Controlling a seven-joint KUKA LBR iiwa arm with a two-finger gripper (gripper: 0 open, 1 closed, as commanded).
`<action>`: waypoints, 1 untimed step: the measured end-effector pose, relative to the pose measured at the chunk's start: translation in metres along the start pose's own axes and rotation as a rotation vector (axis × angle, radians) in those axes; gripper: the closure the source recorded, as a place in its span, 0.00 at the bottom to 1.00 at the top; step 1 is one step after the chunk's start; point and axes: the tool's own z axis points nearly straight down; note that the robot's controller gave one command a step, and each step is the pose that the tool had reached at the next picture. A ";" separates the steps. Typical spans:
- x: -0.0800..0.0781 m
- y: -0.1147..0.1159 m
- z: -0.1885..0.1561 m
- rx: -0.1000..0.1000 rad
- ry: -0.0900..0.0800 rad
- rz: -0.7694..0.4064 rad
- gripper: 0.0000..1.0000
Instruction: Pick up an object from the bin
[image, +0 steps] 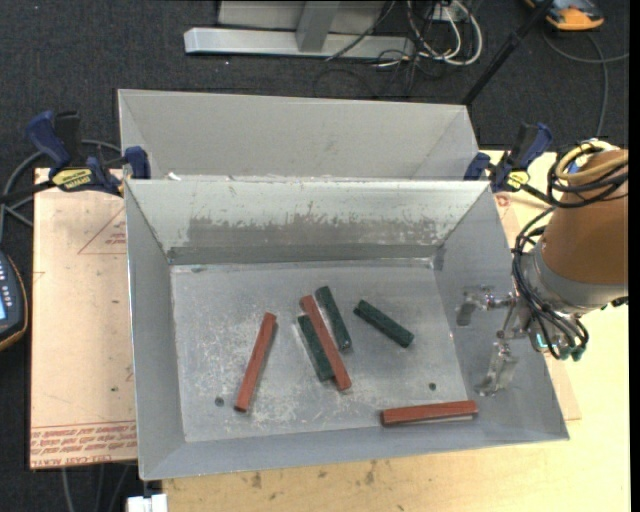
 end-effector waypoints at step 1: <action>-0.077 0.020 0.110 0.000 -0.007 -0.269 0.00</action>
Offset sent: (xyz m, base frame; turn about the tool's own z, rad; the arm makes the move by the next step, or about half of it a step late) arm 0.0758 0.0184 -0.1072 -0.2693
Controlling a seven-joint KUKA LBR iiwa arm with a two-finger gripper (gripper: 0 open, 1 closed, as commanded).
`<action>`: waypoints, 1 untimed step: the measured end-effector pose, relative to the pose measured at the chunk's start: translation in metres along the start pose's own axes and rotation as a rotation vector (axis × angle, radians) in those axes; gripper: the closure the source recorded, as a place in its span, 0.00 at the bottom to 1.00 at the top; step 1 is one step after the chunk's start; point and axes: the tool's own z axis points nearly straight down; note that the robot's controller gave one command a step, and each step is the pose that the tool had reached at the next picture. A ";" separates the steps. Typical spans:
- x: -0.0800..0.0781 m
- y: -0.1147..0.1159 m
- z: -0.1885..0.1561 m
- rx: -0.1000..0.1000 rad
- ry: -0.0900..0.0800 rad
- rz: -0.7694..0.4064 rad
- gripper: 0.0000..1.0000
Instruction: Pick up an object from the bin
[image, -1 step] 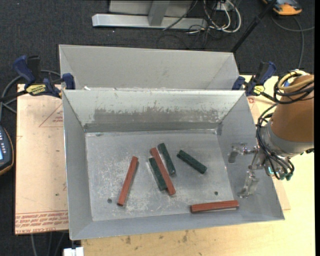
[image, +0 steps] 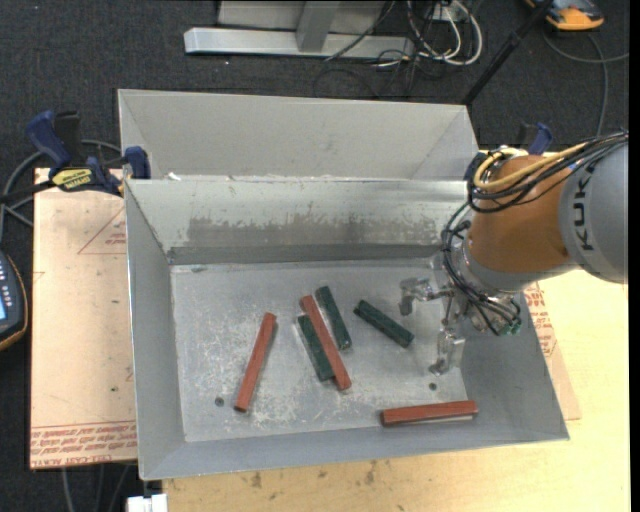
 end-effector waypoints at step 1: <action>-0.031 0.037 0.019 0.000 -0.003 0.188 0.00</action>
Offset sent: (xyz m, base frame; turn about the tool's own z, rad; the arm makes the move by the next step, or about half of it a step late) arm 0.0192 0.0414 -0.0182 0.1898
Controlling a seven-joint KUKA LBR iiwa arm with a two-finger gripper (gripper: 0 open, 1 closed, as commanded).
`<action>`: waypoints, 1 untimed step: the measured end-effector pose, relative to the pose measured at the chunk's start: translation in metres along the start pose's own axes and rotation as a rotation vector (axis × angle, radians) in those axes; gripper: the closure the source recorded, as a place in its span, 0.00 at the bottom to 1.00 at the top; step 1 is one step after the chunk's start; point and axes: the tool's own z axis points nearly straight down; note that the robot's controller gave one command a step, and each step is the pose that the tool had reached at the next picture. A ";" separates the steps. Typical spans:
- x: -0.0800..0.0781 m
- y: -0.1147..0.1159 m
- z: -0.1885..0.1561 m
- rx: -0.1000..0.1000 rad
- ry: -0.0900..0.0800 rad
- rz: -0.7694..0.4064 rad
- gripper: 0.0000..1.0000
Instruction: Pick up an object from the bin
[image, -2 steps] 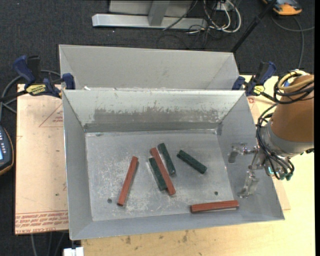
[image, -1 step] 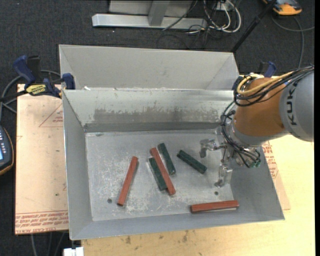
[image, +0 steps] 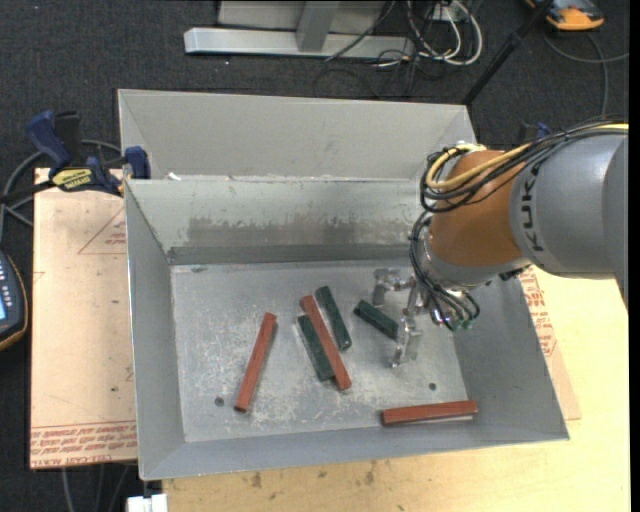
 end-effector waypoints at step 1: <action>0.000 -0.001 0.000 0.002 0.000 0.000 1.00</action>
Offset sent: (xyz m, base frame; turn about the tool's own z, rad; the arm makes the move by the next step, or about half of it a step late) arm 0.0000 0.0000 0.0000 0.0000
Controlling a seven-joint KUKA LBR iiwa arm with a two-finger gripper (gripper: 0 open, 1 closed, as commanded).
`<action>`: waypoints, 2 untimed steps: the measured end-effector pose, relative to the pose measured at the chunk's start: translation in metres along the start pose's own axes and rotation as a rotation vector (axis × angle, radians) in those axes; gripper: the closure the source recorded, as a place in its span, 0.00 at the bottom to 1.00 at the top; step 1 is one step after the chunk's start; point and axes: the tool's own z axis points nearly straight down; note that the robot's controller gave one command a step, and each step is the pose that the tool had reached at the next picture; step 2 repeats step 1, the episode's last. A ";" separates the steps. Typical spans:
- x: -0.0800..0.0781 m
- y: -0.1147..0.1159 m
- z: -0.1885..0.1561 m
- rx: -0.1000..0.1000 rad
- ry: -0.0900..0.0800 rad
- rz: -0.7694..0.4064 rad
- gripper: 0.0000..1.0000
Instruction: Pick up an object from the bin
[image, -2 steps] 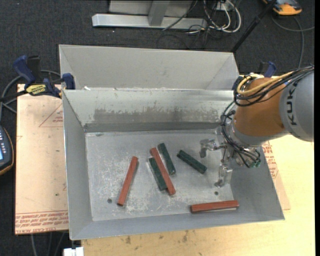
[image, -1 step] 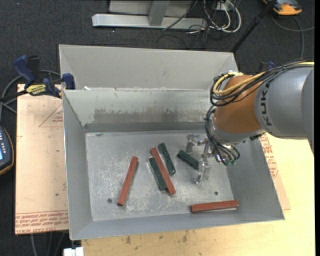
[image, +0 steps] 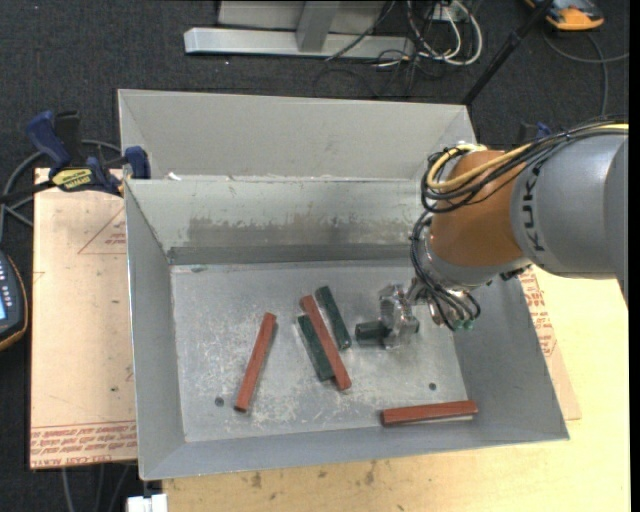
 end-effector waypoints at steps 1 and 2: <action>0.014 0.002 -0.139 0.002 -0.008 -0.008 1.00; 0.014 0.002 -0.139 0.002 -0.008 -0.008 1.00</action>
Offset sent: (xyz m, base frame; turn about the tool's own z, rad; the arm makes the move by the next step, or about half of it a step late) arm -0.0166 0.0001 0.1341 -0.0078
